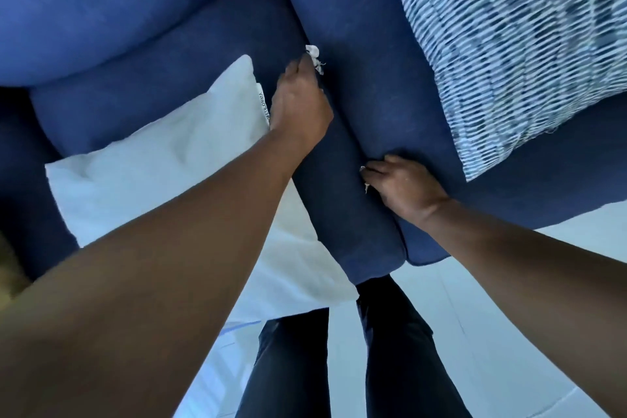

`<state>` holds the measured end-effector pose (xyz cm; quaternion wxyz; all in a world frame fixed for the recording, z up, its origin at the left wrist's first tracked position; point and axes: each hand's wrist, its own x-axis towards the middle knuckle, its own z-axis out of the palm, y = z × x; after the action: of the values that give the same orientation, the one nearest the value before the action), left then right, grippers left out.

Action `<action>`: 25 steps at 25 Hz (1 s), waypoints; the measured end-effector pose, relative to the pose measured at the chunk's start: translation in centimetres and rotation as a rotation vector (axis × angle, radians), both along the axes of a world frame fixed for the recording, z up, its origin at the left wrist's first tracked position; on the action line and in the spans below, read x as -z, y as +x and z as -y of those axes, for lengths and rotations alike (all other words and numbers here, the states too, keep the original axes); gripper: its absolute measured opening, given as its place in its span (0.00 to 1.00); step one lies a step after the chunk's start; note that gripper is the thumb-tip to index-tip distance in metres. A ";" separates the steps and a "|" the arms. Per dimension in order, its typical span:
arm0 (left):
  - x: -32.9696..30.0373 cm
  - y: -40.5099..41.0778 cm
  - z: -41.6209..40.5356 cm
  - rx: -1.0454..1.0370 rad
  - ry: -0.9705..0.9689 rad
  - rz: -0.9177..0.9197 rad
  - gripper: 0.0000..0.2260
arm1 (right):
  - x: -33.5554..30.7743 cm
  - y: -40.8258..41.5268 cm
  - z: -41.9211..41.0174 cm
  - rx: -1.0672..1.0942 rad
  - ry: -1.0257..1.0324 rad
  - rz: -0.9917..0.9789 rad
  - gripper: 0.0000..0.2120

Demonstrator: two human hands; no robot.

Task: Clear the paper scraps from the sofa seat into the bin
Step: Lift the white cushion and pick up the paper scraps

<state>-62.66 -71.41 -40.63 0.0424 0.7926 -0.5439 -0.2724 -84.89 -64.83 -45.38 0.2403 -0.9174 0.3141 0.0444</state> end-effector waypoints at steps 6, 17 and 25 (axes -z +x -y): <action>6.1 0.9 3.7 0.009 0.022 0.123 0.19 | 2.1 -0.6 0.0 0.056 -0.016 0.157 0.13; 5.2 1.5 4.9 0.110 0.203 0.196 0.09 | -0.2 1.4 -0.6 0.063 -0.084 -0.213 0.08; -7.9 0.7 -3.0 -0.117 0.059 -0.259 0.11 | -10.0 2.0 -3.4 0.656 0.313 -0.132 0.10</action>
<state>-61.97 -68.42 -32.74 0.1049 0.7820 -0.4785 -0.3854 -82.86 -61.48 -35.42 0.3586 -0.7153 0.5955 0.0716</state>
